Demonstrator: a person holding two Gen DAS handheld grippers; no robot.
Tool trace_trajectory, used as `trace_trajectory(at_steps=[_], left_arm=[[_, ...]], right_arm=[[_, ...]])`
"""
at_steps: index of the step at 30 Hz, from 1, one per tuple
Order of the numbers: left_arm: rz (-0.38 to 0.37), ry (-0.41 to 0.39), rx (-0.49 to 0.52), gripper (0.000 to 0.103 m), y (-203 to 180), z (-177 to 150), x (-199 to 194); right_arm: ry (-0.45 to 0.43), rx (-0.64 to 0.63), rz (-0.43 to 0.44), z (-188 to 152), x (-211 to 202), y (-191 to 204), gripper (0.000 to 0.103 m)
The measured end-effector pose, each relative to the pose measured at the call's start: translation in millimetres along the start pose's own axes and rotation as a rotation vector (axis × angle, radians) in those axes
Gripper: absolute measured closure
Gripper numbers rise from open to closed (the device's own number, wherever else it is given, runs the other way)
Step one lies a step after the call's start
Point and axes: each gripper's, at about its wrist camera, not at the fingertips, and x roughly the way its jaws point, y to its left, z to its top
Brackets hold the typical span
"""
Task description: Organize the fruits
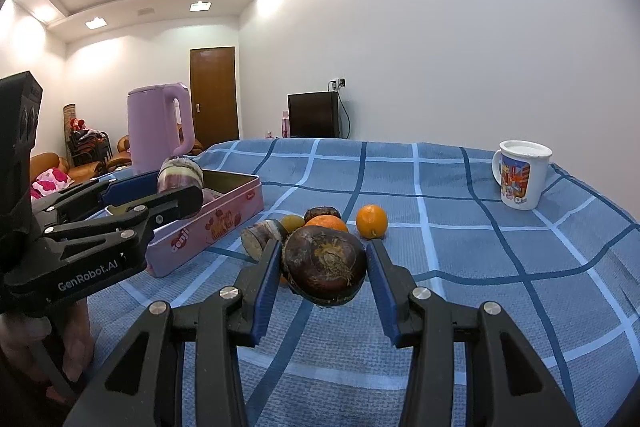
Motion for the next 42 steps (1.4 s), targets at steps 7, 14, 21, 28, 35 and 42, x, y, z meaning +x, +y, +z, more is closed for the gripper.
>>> trace_trajectory(at_steps=[7,14,21,28,35,42], left_arm=[[-0.001,-0.017,-0.005,0.05,-0.1,0.2,-3.6],[0.004,-0.032,-0.007,0.05,-0.3,0.2,-6.1],[0.004,-0.048,-0.011,0.05,0.1,0.2,-8.5],[-0.001,-0.044,-0.026,0.05,3.5,1.1,-6.5],[0.003,-0.013,-0.038,0.05,6.0,1.4,-3.7],[0.028,0.019,-0.065,0.05,18.3,5.1,-2.5]], right_arm=[[-0.018,-0.009,0.003,-1.4,-3.9,1.5,0.058],[-0.03,-0.017,0.005,-2.7,-6.4,2.4,0.058],[-0.05,-0.024,0.005,-1.8,-8.6,4.2,0.058],[-0.046,-0.029,0.002,-0.9,-8.4,5.0,0.058],[-0.016,-0.053,0.003,4.7,-4.5,11.3,0.058],[-0.007,-0.069,0.047,20.1,-2.0,26.0,0.058]])
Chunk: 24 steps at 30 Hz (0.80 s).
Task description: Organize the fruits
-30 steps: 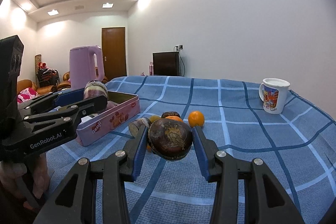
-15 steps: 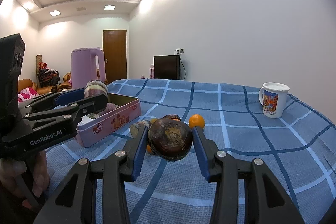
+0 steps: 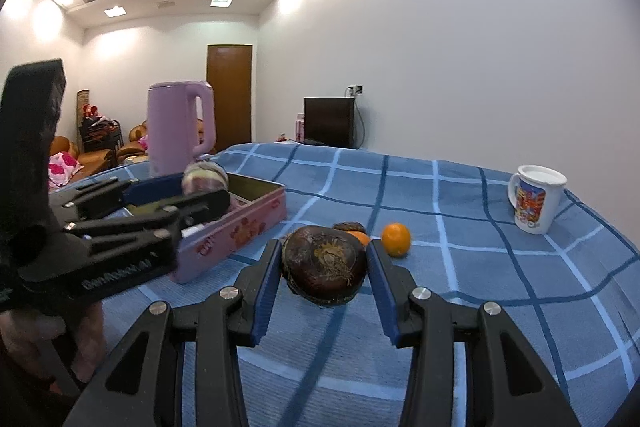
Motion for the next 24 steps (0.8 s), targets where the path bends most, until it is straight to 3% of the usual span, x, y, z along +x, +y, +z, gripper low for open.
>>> trace_trajectory(at_steps=[24], left_arm=[[0.112,0.025,-0.043,0.05,52.6,19.6,1.1]], right_arm=[[0.026,-0.07,0.096,45.2,31.3,48.0,0.058]])
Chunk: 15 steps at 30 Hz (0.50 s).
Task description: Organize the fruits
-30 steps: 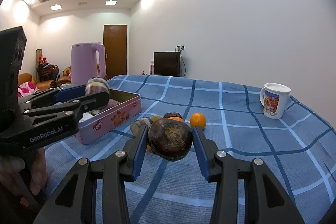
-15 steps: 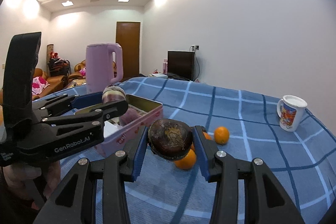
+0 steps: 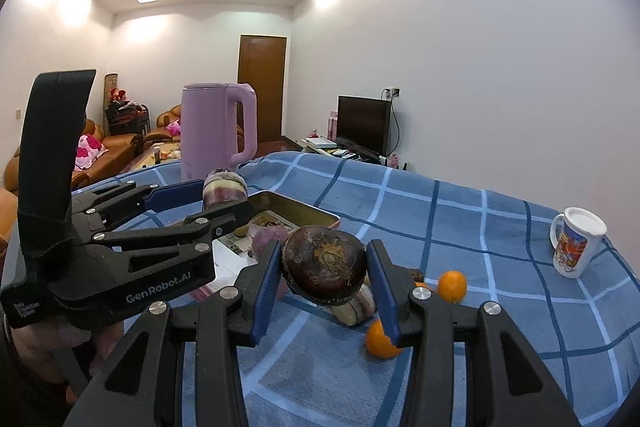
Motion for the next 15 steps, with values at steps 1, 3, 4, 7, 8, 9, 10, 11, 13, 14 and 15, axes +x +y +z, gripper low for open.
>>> trace_trajectory(at_steps=[1,3,4,7,8,9,10,11,13,14,15], left_arm=[[0.002,0.002,-0.002,0.05,1.7,0.5,0.9],[0.011,0.007,-0.005,0.05,5.9,1.5,2.6],[0.014,0.008,-0.005,0.05,7.1,1.9,3.4],[0.027,0.016,-0.006,0.05,12.9,2.7,6.8],[0.031,0.02,-0.008,0.05,15.3,2.8,8.5],[0.035,0.023,-0.007,0.05,17.5,2.8,10.2],[0.039,0.026,-0.007,0.05,19.0,2.7,11.2],[0.043,0.033,-0.006,0.05,21.0,2.4,13.1],[0.053,0.048,-0.007,0.05,25.9,1.3,17.3],[0.057,0.054,-0.008,0.05,27.7,1.0,19.2],[0.061,0.062,-0.009,0.05,30.3,0.3,21.4]], right_arm=[[0.003,0.002,0.007,2.0,2.2,0.7,0.058],[0.008,0.003,0.018,6.2,6.2,2.6,0.058],[0.01,0.004,0.022,8.0,8.6,3.2,0.058],[0.016,0.005,0.036,13.0,15.0,6.2,0.058],[0.018,0.005,0.04,14.1,17.1,6.9,0.058],[0.021,0.004,0.043,15.8,19.3,8.3,0.058],[0.025,0.0,0.046,17.3,22.6,10.2,0.058],[0.029,-0.003,0.049,18.2,25.5,11.0,0.058],[0.037,-0.01,0.053,19.7,31.6,14.3,0.058],[0.041,-0.011,0.056,20.6,33.4,15.7,0.058],[0.045,-0.012,0.059,21.3,36.0,16.7,0.058]])
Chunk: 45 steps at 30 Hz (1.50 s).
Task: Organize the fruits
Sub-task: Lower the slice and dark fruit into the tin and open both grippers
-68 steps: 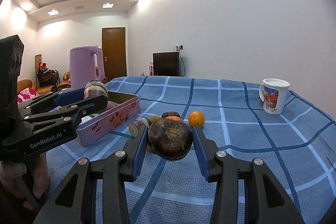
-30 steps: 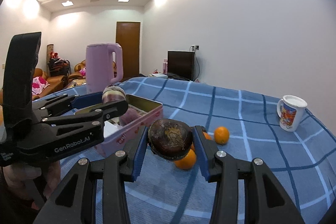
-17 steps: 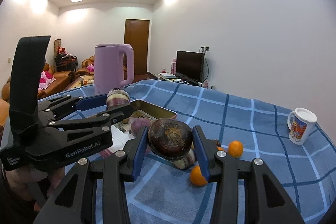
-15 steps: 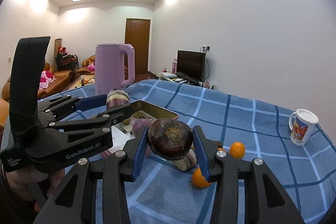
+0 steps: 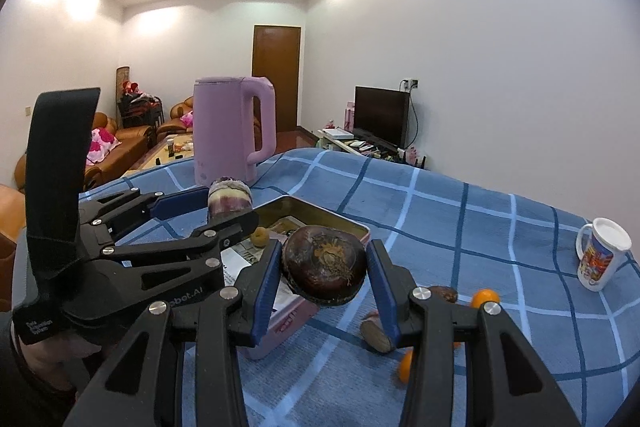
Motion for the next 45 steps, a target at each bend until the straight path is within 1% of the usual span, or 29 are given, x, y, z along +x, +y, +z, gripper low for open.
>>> trace_trajectory(at_steps=[6,12,21,27,32,39,45], left_arm=[[-0.004,0.041,-0.024,0.05,12.3,-2.6,11.8],[0.022,0.066,-0.014,0.05,18.7,-4.2,19.6],[0.064,0.125,0.003,0.05,29.4,-3.8,32.1],[0.087,0.174,0.006,0.05,39.9,-7.5,42.8],[0.086,0.211,0.007,0.05,46.4,-10.9,50.2],[0.086,0.224,0.059,0.049,40.1,-14.4,52.2],[0.068,0.227,0.046,0.048,40.6,-17.3,53.3]], right_arm=[[0.021,-0.004,0.011,4.0,14.2,5.1,0.058],[0.043,-0.012,0.015,4.9,24.5,11.9,0.058],[0.076,-0.014,0.026,7.8,43.7,18.1,0.058],[0.108,-0.01,0.039,5.0,59.8,22.2,0.058],[0.157,-0.013,0.059,-0.9,76.1,28.0,0.058],[0.212,-0.023,0.077,-7.4,90.0,33.4,0.057],[0.254,-0.009,0.105,-14.5,100.1,31.0,0.057]])
